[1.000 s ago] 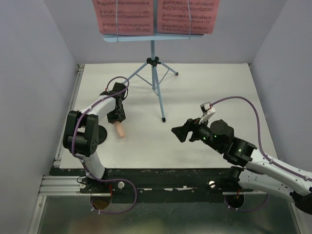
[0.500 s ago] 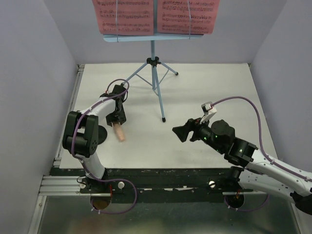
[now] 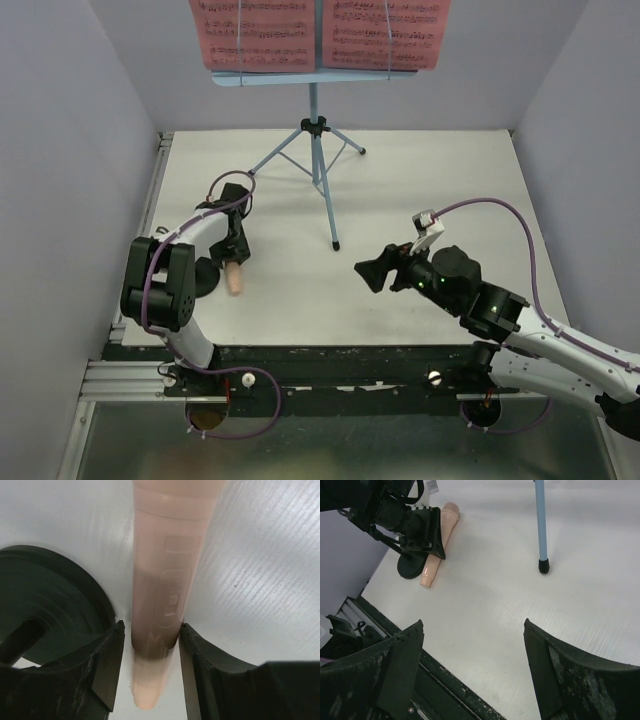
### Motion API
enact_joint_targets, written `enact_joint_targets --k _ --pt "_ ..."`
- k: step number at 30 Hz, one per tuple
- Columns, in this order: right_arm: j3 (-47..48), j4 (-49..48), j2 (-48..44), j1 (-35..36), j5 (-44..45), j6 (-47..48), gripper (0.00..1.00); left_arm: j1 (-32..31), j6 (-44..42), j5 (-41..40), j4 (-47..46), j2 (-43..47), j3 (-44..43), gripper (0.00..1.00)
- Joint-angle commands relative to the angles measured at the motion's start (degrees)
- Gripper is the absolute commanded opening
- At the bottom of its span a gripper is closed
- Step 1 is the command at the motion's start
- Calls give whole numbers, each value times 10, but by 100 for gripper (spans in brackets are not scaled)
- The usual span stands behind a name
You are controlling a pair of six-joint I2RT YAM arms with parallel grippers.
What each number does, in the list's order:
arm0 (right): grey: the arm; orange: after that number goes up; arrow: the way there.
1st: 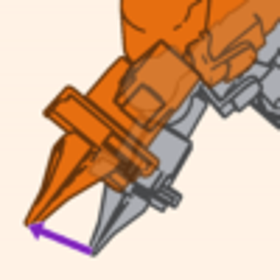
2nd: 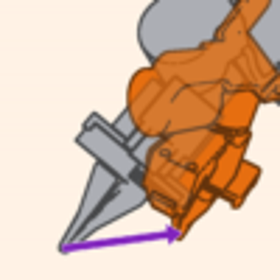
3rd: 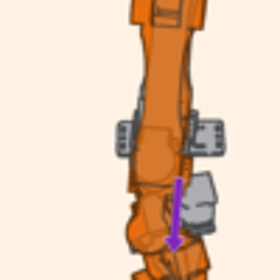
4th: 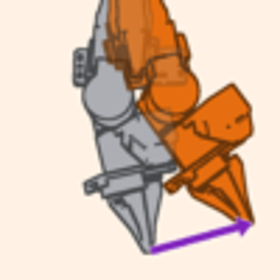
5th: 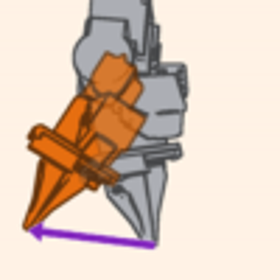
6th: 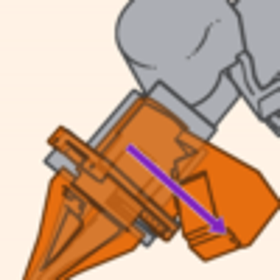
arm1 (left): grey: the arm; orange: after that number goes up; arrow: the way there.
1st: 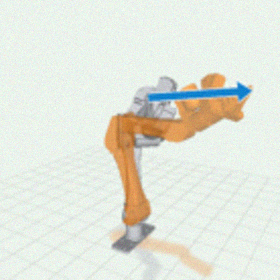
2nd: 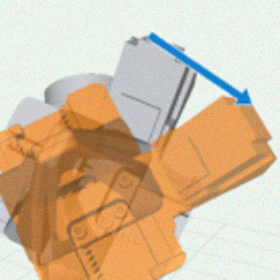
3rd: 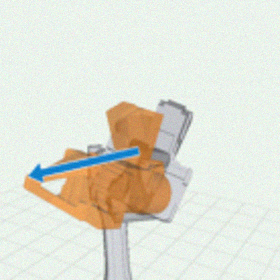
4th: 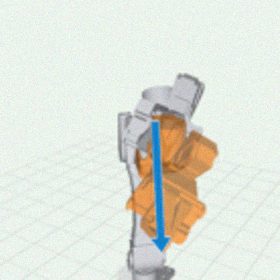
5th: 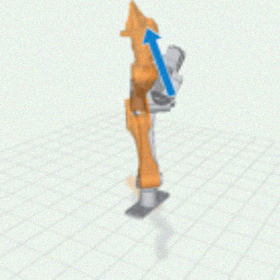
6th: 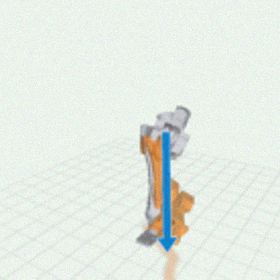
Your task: Pack up the instrument practice props
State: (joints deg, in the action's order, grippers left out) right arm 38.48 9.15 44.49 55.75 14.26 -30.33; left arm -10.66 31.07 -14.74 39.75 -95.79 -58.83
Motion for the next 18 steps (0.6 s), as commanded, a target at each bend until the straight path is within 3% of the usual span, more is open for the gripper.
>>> enact_joint_targets --k 1,8,13,18 --pt "21 10 -1 -1 10 6 88 8 -5 -7 -15 28 13 57" --pt "29 11 9 -1 9 9 88 8 -2 -5 -16 96 20 63" --pt "36 16 11 -1 20 15 87 3 24 25 -14 200 36 67" --pt "45 19 21 -2 26 19 87 -67 61 8 -2 319 37 68"
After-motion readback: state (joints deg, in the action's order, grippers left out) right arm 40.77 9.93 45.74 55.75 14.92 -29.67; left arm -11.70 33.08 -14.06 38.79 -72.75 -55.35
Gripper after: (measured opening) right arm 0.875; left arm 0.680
